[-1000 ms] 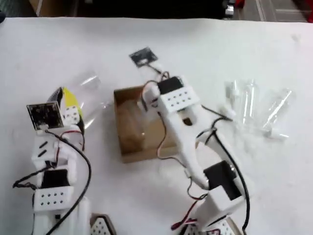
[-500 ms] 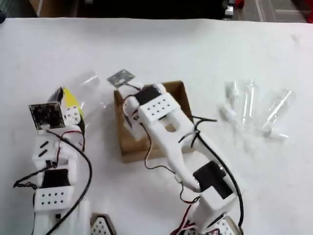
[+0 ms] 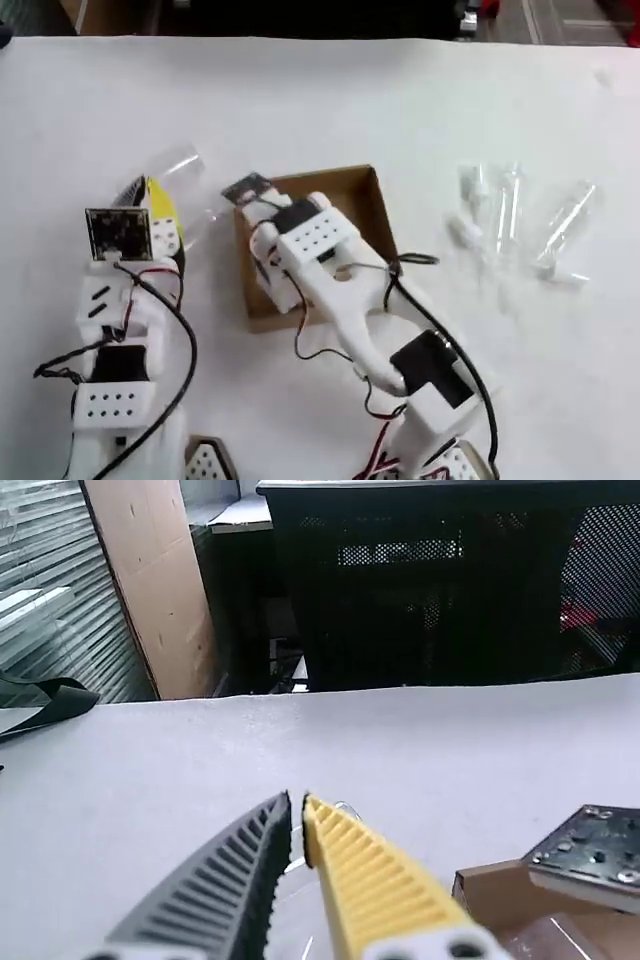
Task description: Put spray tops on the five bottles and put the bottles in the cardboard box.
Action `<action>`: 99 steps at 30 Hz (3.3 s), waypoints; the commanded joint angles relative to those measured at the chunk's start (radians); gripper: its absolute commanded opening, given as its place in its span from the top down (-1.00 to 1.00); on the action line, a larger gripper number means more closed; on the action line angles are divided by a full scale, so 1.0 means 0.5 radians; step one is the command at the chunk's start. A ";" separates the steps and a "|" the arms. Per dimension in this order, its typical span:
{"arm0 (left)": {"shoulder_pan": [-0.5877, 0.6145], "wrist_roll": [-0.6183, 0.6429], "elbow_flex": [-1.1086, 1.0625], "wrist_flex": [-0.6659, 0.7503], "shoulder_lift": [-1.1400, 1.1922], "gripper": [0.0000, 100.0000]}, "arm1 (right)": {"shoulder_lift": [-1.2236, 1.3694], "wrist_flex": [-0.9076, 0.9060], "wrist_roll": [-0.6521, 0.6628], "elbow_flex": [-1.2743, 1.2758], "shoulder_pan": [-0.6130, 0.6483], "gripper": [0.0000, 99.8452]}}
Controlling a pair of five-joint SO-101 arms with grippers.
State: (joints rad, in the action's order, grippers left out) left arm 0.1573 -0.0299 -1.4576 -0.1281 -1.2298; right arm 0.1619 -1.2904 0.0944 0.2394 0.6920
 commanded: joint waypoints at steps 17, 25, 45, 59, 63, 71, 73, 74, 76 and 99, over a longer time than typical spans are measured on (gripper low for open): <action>-0.118 -0.025 0.009 0.052 0.008 0.94 | -0.465 0.081 0.071 0.095 -0.201 0.97; -0.342 -0.028 0.018 0.052 -0.002 0.93 | -1.272 0.259 0.163 0.516 -0.419 0.97; -0.646 -0.009 0.052 -0.049 -0.005 0.73 | -1.634 0.621 0.282 1.077 -0.081 0.97; -0.624 -0.028 0.040 -0.049 0.008 0.73 | -2.156 0.416 0.430 1.135 0.008 0.97; -0.624 -0.031 0.015 -0.037 0.008 0.73 | -2.487 0.259 0.427 1.138 0.127 0.97; -0.637 -0.031 0.015 -0.046 0.008 0.73 | -2.883 0.394 0.417 1.378 0.143 0.97; -0.640 -0.031 0.015 -0.046 0.008 0.73 | -2.892 0.468 0.417 1.448 0.143 0.97; -0.637 -0.031 0.015 -0.046 0.008 0.73 | -2.892 0.493 0.417 1.470 0.143 0.97; -0.631 -0.031 0.015 -0.046 0.005 0.74 | -2.892 0.508 0.417 1.476 0.130 0.97; -0.232 -0.012 0.074 -0.015 -0.002 0.82 | -2.469 0.137 0.374 0.779 -0.517 0.97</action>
State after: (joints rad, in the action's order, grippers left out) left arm -0.0176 -0.0391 -1.4576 -0.1511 -1.2298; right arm -1.2144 -1.1001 0.2340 0.8470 0.4726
